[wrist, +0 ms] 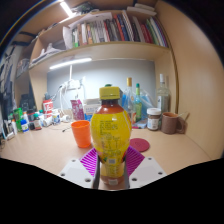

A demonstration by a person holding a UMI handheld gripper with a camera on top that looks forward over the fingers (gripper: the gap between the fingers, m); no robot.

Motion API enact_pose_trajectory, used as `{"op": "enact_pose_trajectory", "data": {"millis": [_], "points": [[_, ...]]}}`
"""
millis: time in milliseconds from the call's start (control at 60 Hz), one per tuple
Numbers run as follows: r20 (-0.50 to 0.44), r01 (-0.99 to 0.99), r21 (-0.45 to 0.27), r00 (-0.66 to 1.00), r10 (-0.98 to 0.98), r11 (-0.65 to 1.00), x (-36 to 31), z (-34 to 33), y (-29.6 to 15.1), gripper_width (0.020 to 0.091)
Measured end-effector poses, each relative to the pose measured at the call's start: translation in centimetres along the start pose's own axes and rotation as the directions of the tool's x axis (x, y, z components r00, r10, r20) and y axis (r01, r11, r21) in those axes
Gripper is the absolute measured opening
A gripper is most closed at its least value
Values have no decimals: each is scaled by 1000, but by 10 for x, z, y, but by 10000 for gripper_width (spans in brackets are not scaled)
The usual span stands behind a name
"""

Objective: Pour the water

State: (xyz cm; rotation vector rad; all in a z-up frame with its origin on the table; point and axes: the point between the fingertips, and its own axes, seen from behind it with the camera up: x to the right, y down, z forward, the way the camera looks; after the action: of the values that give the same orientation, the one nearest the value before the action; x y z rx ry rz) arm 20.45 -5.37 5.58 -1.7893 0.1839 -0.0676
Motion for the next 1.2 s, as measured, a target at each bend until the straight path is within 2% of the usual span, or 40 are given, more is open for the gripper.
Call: {"op": "enact_pose_trajectory", "data": {"millis": [17, 33, 150, 217, 300, 383, 500, 600, 683, 750, 817, 867, 1017, 1200], "points": [[2, -7, -5, 1000, 7, 1000, 0, 1, 0, 352], [6, -15, -14, 1000, 15, 1000, -1, 1, 1, 317], [20, -81, -99, 996, 83, 992, 13, 7, -2, 280], [-13, -46, -93, 999, 45, 995, 41, 12, -25, 279], [-75, 77, -78, 994, -83, 994, 76, 27, -70, 278], [-123, 326, -84, 934, -335, 942, 96, 53, -117, 279], [-141, 743, -144, 638, -757, 654, 88, 95, -167, 279], [-87, 971, -178, 148, -985, 162, 58, 132, -176, 275], [-5, 959, -178, -224, -974, -220, 40, 149, -172, 277], [39, 895, -168, -414, -910, -414, 29, 154, -157, 275], [38, 824, -151, -548, -836, -547, 13, 159, -156, 275], [45, 781, -133, -610, -791, -610, 8, 159, -166, 278], [51, 735, -101, -669, -741, -671, -4, 162, -160, 278], [49, 761, -70, -643, -764, -645, -10, 163, -157, 278]]}}
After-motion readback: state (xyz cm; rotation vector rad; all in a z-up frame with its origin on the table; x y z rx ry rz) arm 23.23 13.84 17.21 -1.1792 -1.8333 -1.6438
